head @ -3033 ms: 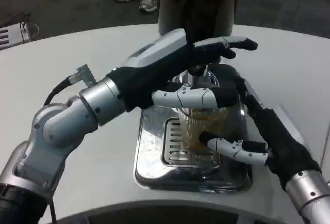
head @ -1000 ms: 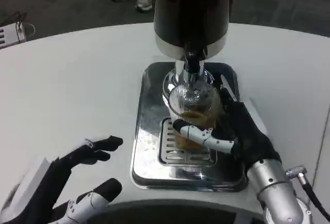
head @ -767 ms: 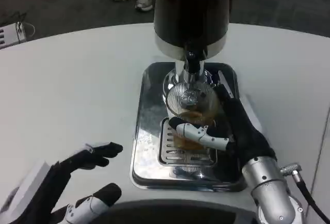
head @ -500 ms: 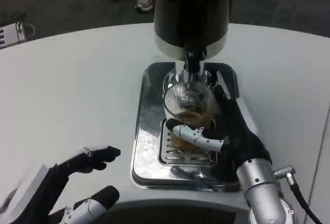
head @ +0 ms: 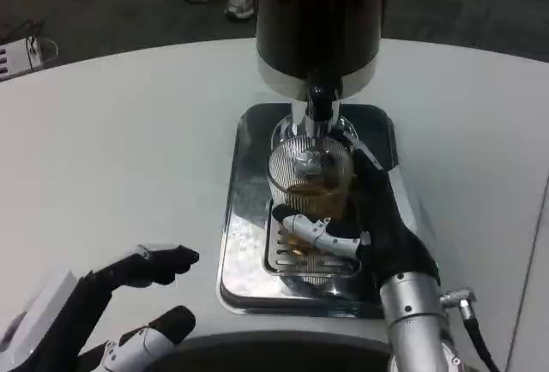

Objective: Grasp the cup under the faucet to collect the drink, then remove the cup.

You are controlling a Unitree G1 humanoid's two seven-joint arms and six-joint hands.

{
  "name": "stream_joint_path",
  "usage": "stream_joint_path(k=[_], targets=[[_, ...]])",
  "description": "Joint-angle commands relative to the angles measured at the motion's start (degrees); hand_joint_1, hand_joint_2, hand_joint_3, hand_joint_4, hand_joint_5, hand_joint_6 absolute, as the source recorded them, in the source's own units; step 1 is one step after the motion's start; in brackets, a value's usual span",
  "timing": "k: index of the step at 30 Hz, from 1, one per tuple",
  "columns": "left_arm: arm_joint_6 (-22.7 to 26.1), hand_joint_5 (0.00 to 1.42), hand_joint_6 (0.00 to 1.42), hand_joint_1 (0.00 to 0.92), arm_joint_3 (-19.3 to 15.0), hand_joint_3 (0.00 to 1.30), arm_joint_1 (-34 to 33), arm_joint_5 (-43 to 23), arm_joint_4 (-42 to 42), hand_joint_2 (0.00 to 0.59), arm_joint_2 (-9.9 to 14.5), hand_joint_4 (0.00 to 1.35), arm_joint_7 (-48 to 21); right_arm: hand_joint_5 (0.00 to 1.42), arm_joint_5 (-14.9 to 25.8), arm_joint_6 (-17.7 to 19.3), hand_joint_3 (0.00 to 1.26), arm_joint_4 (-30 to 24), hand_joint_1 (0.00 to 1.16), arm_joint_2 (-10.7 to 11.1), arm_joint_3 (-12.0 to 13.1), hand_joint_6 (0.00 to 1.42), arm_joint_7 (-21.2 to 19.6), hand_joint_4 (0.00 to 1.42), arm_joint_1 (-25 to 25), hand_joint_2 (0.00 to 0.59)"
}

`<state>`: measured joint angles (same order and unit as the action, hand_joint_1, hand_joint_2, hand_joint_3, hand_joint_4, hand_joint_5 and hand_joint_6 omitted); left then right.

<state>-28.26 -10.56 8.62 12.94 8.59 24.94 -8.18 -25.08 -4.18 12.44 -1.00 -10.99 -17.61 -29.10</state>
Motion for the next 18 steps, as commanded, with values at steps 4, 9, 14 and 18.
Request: stream_joint_path(k=[4, 9, 14, 18], targets=[[1.64, 0.40, 0.35, 0.000, 0.10, 0.43, 0.54, -0.44, 0.53, 0.107, 0.75, 0.38, -1.28, 0.45, 1.06, 1.11, 0.26, 2.00, 0.90, -2.90, -0.35, 0.38, -1.73, 0.37, 0.29, 0.220], [2.02, 0.42, 0.36, 0.000, 0.06, 0.43, 0.43, -0.76, 0.18, 0.110, 0.83, 0.39, -1.65, 0.51, 0.73, 1.42, 0.36, 2.71, 0.91, -4.42, -0.90, 0.50, -3.14, 0.45, 0.77, 0.233], [2.13, 0.44, 0.37, 0.000, 0.01, 0.43, 0.28, -1.16, -0.36, 0.110, 0.99, 0.40, -1.93, 0.62, 0.51, 2.54, 0.52, 3.32, 0.92, -5.39, -1.38, 0.62, -4.81, 0.62, 1.28, 0.238], [2.11, 0.44, 0.38, 0.000, -0.11, 0.43, 0.15, -1.36, -0.72, 0.109, 1.09, 0.41, -2.05, 0.70, 0.03, 3.35, 0.64, 3.35, 0.94, -5.89, -1.65, 0.72, -6.58, 0.72, 1.89, 0.250]])
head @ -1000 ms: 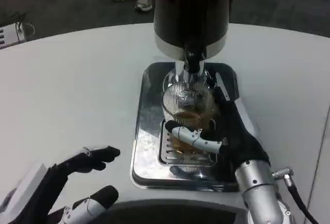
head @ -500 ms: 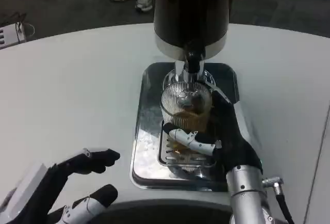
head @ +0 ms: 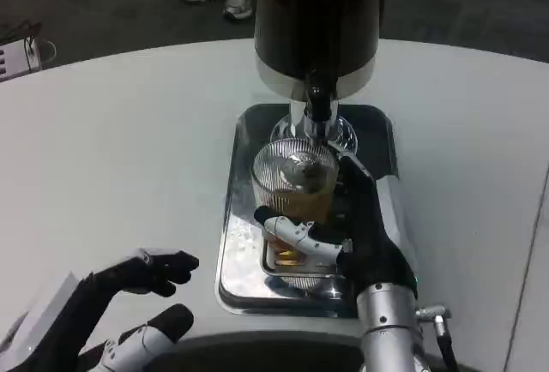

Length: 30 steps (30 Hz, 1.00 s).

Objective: Grasp the cup under the faucet to collect the drink, then remove the cup.

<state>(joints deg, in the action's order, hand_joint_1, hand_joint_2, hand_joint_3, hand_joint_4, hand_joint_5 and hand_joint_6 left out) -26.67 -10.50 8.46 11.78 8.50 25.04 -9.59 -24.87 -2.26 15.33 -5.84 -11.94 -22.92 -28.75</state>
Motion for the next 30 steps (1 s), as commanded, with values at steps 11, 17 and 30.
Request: stream_joint_path(k=[11, 17, 30], targets=[[0.16, 0.45, 0.39, 0.000, 0.29, 0.43, -0.52, -0.56, -2.06, 0.111, 1.21, 0.41, -0.60, 1.01, -1.57, 2.28, 0.90, -0.74, 0.93, -1.40, -1.00, 1.04, -5.67, 1.04, 3.11, 0.264], [0.07, 0.45, 0.41, 0.000, 0.55, 0.43, -1.35, -0.75, -3.23, 0.114, 1.28, 0.41, -0.66, 1.10, -1.62, 3.06, 0.99, -1.96, 0.91, -0.88, -1.12, 1.15, -5.67, 1.15, 4.12, 0.267], [-0.16, 0.46, 0.41, 0.000, 2.24, 0.42, -3.13, -0.65, -5.29, 0.116, 0.81, 0.41, -0.45, 1.30, -1.29, 3.37, 1.15, -12.74, 0.91, 2.61, -1.91, 1.33, 1.51, 1.33, 11.82, 0.288]])
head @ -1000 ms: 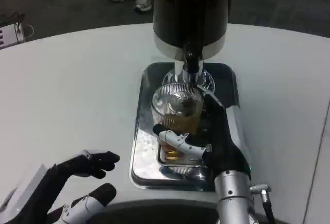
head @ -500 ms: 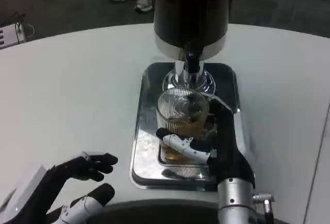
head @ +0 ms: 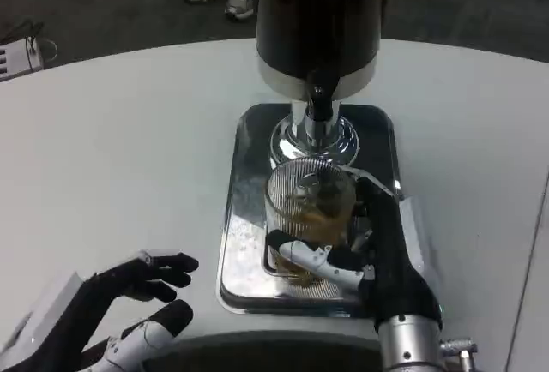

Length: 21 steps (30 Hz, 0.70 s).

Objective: Grasp the cup under the faucet to collect the drink, then remove the cup.

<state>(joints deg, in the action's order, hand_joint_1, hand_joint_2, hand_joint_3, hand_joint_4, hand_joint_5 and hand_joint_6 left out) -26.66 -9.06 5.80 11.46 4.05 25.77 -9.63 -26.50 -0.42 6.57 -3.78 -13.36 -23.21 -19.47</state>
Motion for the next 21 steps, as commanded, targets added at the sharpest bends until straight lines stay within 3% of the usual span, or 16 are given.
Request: stream_joint_path(k=[1, 12, 21], targets=[[-0.17, 0.46, 0.41, 0.000, 0.93, 0.42, -0.64, -0.32, -0.95, 0.116, 0.11, 0.41, -0.33, 1.31, 0.35, 1.61, 1.16, -4.97, 0.91, 0.81, -0.55, 1.33, 2.36, 1.34, 3.33, 0.288], [-0.63, 0.46, 0.41, 0.000, 1.84, 0.42, -2.39, 0.84, -1.09, 0.113, 0.29, 0.41, 0.05, 1.36, 2.58, 2.20, 1.17, -18.64, 0.92, 2.67, -0.19, 1.38, 8.64, 1.37, 13.33, 0.278], [-1.36, 0.42, 0.39, 0.000, 3.03, 0.40, -3.64, 3.17, 0.32, 0.113, 0.80, 0.38, 0.10, 1.38, 7.00, 0.93, 1.17, -34.49, 0.93, 6.00, 2.61, 1.40, 16.45, 1.38, 22.54, 0.280]])
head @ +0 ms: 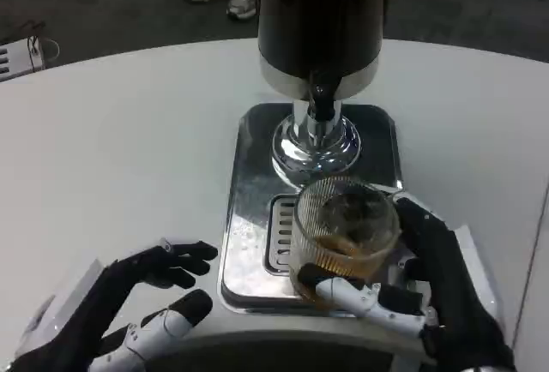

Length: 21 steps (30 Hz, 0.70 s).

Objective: Grasp the cup under the faucet to collect the drink, then remove the cup.

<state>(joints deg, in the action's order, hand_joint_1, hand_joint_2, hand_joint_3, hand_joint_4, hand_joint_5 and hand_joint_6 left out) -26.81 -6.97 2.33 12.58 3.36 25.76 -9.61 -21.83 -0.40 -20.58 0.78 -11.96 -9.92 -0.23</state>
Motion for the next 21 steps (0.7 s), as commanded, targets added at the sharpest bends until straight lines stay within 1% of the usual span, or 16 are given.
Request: stream_joint_path(k=[1, 3, 5, 7, 9, 11, 14, 17, 19, 21], targets=[[-1.34, 0.42, 0.39, 0.000, 1.09, 0.40, -0.27, 2.37, 1.16, 0.113, 0.89, 0.38, 0.05, 1.38, 2.87, 0.75, 1.17, -9.02, 0.93, 2.04, 1.66, 1.40, 4.23, 1.38, 4.17, 0.279], [-1.72, 0.40, 0.38, 0.000, 1.56, 0.40, -0.51, 3.18, 1.82, 0.113, 1.17, 0.37, -0.01, 1.38, 3.82, 0.22, 1.17, -11.69, 0.93, 3.10, 2.54, 1.40, 6.16, 1.38, 5.53, 0.280], [-1.97, 0.40, 0.38, 0.000, 2.02, 0.39, -0.72, 3.78, 2.54, 0.107, 1.35, 0.36, -0.16, 1.38, 5.31, -0.24, 1.17, -14.88, 0.93, 5.08, 4.28, 1.41, 8.87, 1.38, 7.18, 0.279], [-1.95, 0.39, 0.38, 0.000, 2.45, 0.38, -0.84, 4.33, 3.43, 0.107, 1.33, 0.35, -0.33, 1.38, 6.47, -0.61, 1.17, -17.00, 0.93, 6.41, 5.74, 1.41, 10.87, 1.38, 8.28, 0.278], [-1.77, 0.39, 0.38, 0.000, 3.09, 0.38, -0.87, 4.99, 4.93, 0.107, 1.30, 0.35, -0.65, 1.38, 7.48, -0.85, 1.17, -18.66, 0.93, 7.55, 7.14, 1.41, 12.47, 1.38, 9.16, 0.276], [-1.68, 0.38, 0.36, 0.000, 3.77, 0.38, -0.79, 5.55, 6.31, 0.107, 1.43, 0.34, -0.91, 1.38, 8.99, -0.89, 1.17, -20.78, 0.94, 9.29, 9.34, 1.41, 14.64, 1.38, 10.63, 0.276], [-1.80, 0.36, 0.36, 0.000, 4.74, 0.38, -0.40, 6.14, 8.19, 0.107, 1.81, 0.32, -1.49, 1.38, 10.83, -1.03, 1.17, -22.66, 0.94, 11.00, 11.73, 1.41, 16.96, 1.38, 12.24, 0.275], [-2.12, 0.31, 0.35, 0.000, 5.53, 0.36, 0.34, 7.31, 10.31, 0.106, 2.12, 0.29, -2.12, 1.38, 12.26, -0.83, 1.17, -23.98, 0.94, 12.36, 13.66, 1.41, 18.65, 1.38, 13.30, 0.274], [-2.14, 0.24, 0.31, 0.000, 5.85, 0.34, 0.83, 8.35, 11.51, 0.104, 2.39, 0.21, -2.28, 1.38, 12.83, -0.70, 1.17, -24.61, 0.94, 12.81, 14.43, 1.41, 19.41, 1.38, 13.61, 0.274], [-1.85, 0.19, 0.28, 0.000, 5.94, 0.30, 1.77, 10.07, 13.36, 0.103, 2.63, 0.17, -2.32, 1.38, 13.24, -0.48, 1.17, -25.25, 0.94, 13.29, 15.03, 1.41, 20.05, 1.38, 13.75, 0.274]])
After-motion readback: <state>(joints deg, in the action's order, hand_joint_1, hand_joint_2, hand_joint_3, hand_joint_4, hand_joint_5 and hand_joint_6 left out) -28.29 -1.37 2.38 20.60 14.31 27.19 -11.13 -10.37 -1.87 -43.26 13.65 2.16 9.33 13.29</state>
